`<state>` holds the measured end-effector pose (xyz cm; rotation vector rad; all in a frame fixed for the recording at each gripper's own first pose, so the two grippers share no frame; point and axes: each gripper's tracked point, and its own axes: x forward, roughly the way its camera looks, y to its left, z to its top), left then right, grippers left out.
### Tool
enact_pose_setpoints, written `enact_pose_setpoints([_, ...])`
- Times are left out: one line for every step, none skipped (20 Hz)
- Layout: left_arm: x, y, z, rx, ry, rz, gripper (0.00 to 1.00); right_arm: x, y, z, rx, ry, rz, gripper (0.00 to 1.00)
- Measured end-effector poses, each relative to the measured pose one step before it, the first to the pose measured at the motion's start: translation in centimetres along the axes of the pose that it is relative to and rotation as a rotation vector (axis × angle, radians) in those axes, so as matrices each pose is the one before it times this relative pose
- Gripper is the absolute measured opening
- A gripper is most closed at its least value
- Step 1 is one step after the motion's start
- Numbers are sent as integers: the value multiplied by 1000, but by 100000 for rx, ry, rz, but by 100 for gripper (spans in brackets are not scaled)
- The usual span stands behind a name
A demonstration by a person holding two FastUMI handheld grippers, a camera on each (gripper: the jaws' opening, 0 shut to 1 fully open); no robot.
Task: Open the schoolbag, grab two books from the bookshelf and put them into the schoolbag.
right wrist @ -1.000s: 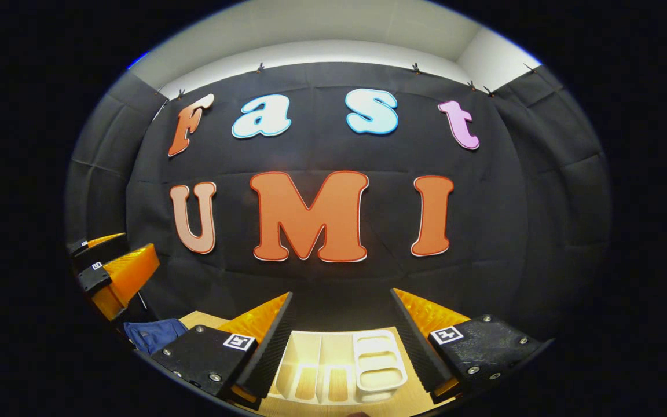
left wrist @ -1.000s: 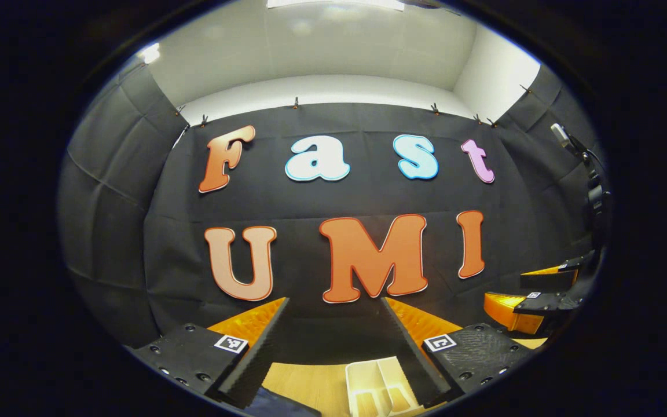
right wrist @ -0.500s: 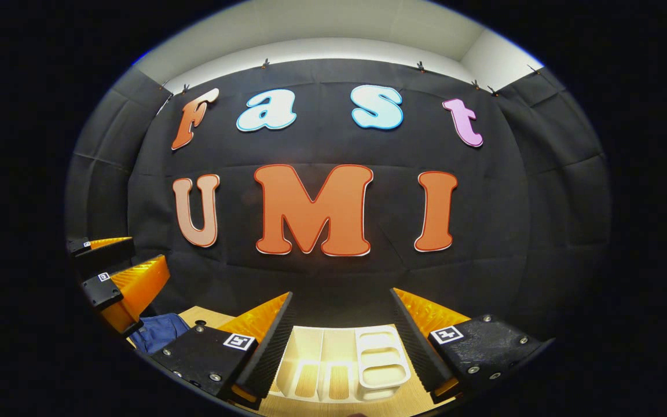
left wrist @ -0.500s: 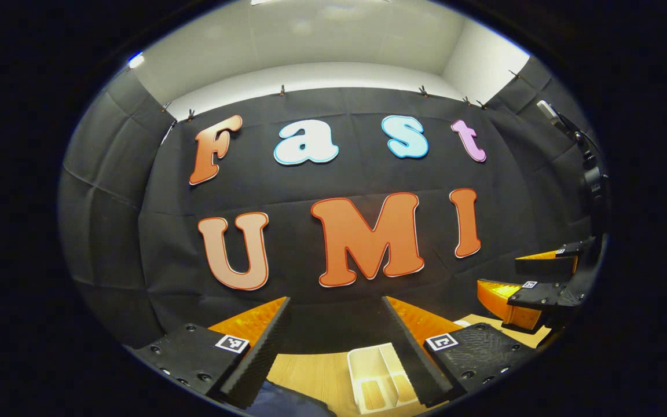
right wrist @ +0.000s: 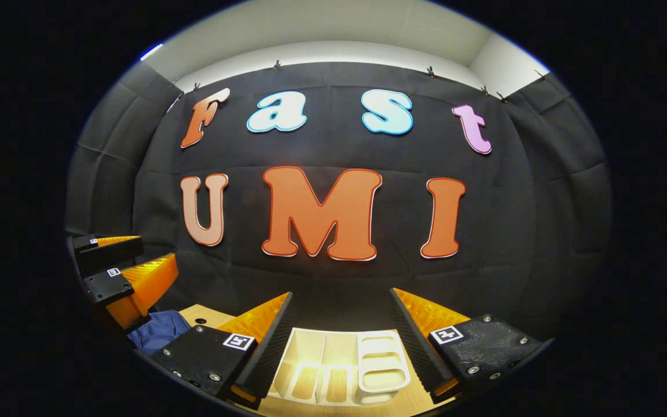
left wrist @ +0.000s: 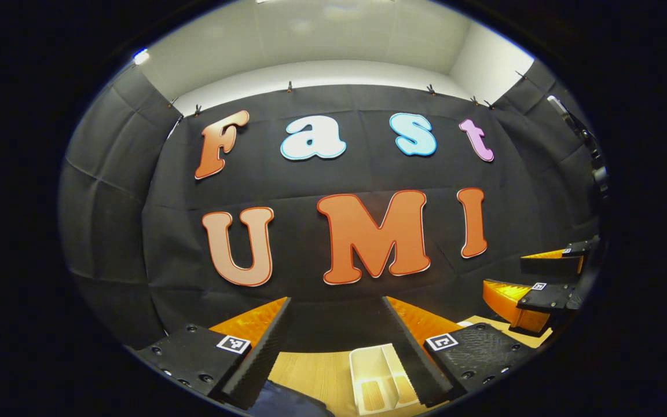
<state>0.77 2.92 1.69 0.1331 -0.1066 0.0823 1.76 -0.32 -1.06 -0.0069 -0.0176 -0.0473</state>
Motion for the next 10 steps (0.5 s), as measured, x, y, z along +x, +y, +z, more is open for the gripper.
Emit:
enact_pose_setpoints([-22, 99, -124, 3, 257, 164, 94, -26, 37, 45, -214, -232, 339, 94])
enact_pose_setpoints([106, 37, -29, 24, 262, 24, 94, -52, 49, 60, -100, 0, -112, 94])
enact_pose_setpoints([90, -151, -198, -15, 385, -186, 94, 1, -14, -10, 172, -35, 100, 94])
enact_pose_setpoints([-13, -48, 37, -21, 456, -156, 94, -55, -44, 113, 212, 72, -129, 94])
enact_pose_setpoints([-77, 103, -263, -42, 368, -124, 94, -64, -143, -48, -30, 124, -624, 94])
enact_pose_setpoints([24, -66, -25, -114, 250, -136, 94, 87, -28, -89, -81, 112, -142, 94])
enact_pose_setpoints([-48, 68, 13, -18, 127, 229, 94, 20, -41, -79, -132, 373, -202, 94])
enact_pose_setpoints([-39, 60, 56, 163, 130, 270, 94, -124, 12, -30, -95, 183, -17, 94])
enact_pose_setpoints([-14, 75, -28, 120, 53, 326, 94, -23, -22, -72, -3, 278, -89, 94])
enact_pose_setpoints([-140, -47, -6, -97, 82, -169, 99, -60, 115, -41, 78, 313, 372, 94])
